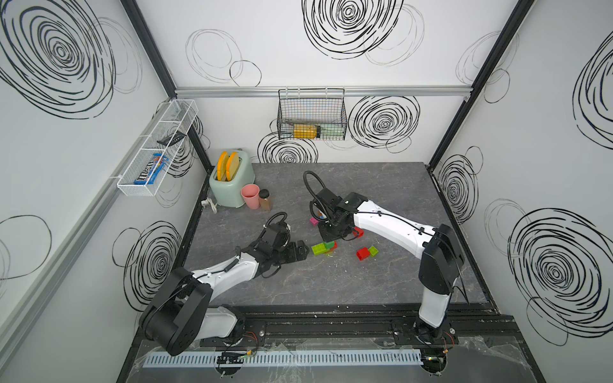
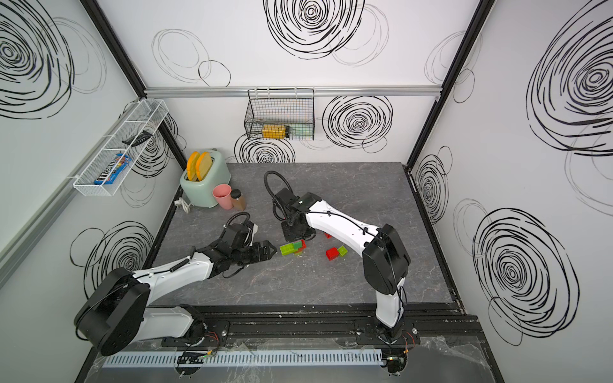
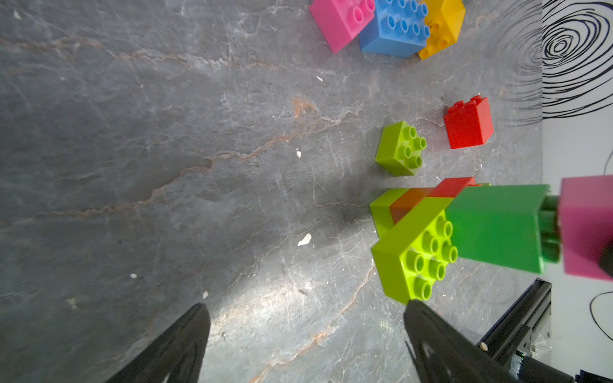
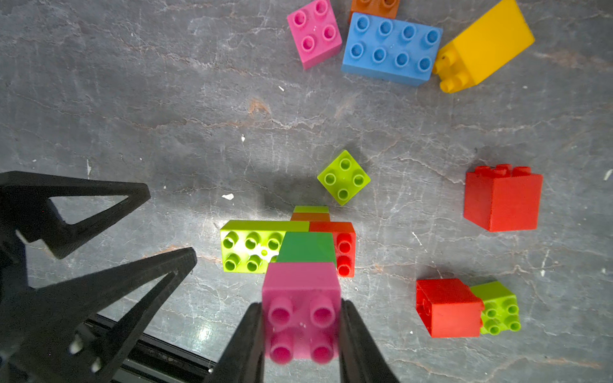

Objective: Assemble the number 4 with lego
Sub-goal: Assemble the lego brick with the lego brick.

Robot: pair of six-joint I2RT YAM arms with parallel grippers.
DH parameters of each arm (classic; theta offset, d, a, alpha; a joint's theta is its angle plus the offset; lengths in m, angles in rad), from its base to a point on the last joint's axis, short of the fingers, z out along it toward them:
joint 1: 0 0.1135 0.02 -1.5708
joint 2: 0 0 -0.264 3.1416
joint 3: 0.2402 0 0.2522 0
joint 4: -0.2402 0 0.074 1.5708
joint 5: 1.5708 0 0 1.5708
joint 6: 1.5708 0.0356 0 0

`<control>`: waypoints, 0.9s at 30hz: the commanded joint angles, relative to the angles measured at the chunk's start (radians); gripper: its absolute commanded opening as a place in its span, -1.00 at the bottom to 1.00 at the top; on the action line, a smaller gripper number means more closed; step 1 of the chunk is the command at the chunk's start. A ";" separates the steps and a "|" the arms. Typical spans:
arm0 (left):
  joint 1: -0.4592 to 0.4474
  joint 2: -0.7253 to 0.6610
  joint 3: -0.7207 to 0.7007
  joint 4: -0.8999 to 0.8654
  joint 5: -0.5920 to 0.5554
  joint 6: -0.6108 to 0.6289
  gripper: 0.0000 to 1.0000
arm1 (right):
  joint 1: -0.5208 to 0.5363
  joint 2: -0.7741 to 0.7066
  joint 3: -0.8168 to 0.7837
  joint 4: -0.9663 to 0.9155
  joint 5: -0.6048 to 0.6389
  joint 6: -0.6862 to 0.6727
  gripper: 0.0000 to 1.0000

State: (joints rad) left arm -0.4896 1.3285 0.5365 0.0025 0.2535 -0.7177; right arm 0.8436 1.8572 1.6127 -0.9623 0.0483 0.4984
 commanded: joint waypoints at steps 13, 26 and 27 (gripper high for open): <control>-0.001 0.027 0.011 0.030 0.003 0.014 0.92 | 0.025 0.006 -0.029 -0.054 0.020 0.054 -1.00; -0.003 0.044 0.017 0.034 0.004 0.018 0.91 | 0.037 0.064 -0.109 -0.061 -0.003 0.036 -1.00; -0.003 0.047 0.019 0.037 0.006 0.019 0.92 | 0.040 0.061 -0.113 -0.058 -0.003 0.035 -1.00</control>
State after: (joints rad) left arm -0.4900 1.3621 0.5365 0.0029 0.2535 -0.7033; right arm 0.8631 1.8503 1.5795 -0.9451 0.0811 0.5335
